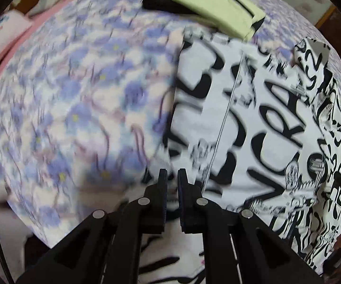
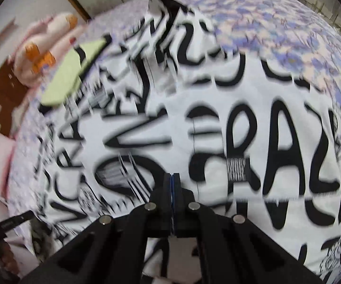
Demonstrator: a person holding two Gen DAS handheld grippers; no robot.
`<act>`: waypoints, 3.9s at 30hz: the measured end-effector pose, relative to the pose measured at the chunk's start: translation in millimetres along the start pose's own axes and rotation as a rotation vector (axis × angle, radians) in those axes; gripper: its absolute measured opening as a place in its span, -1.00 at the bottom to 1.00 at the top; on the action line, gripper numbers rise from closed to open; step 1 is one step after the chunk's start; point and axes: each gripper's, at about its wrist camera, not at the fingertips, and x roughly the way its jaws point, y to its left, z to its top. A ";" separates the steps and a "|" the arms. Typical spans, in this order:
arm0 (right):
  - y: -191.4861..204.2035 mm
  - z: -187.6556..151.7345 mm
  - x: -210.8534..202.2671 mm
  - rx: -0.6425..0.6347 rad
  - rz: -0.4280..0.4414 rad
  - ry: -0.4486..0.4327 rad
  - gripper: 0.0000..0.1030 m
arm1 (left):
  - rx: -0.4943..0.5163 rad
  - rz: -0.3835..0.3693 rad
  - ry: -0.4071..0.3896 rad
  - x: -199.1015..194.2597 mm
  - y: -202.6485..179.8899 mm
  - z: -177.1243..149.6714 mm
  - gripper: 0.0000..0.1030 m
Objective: Fold large clothes
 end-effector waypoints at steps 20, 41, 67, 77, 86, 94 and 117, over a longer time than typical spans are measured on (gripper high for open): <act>162.4 32.3 108.8 -0.190 0.326 0.076 -0.93 | 0.216 -0.219 -0.002 68.6 -96.8 126.8 -0.83; 80.2 27.7 98.0 -0.023 -0.092 -0.009 -1.00 | 0.117 -0.242 -0.060 79.7 -28.0 157.0 -0.86; 11.1 17.5 56.8 0.080 -0.304 -0.048 -1.00 | 0.095 -0.171 -0.110 95.9 -19.9 194.6 -0.86; 46.5 -26.4 3.7 0.178 -0.100 -0.121 -1.00 | 0.290 -0.258 -0.075 43.5 -55.0 139.7 -0.80; 127.1 -45.6 52.4 0.076 0.093 -0.085 -1.00 | 0.432 -0.308 0.042 53.4 -87.0 72.6 -0.80; 113.0 -36.4 79.7 0.075 -0.067 -0.070 -1.00 | 0.400 -0.308 0.060 75.4 -79.4 61.4 -0.80; -31.3 -83.5 -27.1 0.279 -0.006 -0.114 -0.67 | 0.449 -0.229 -0.084 -6.7 -190.0 -23.0 -0.05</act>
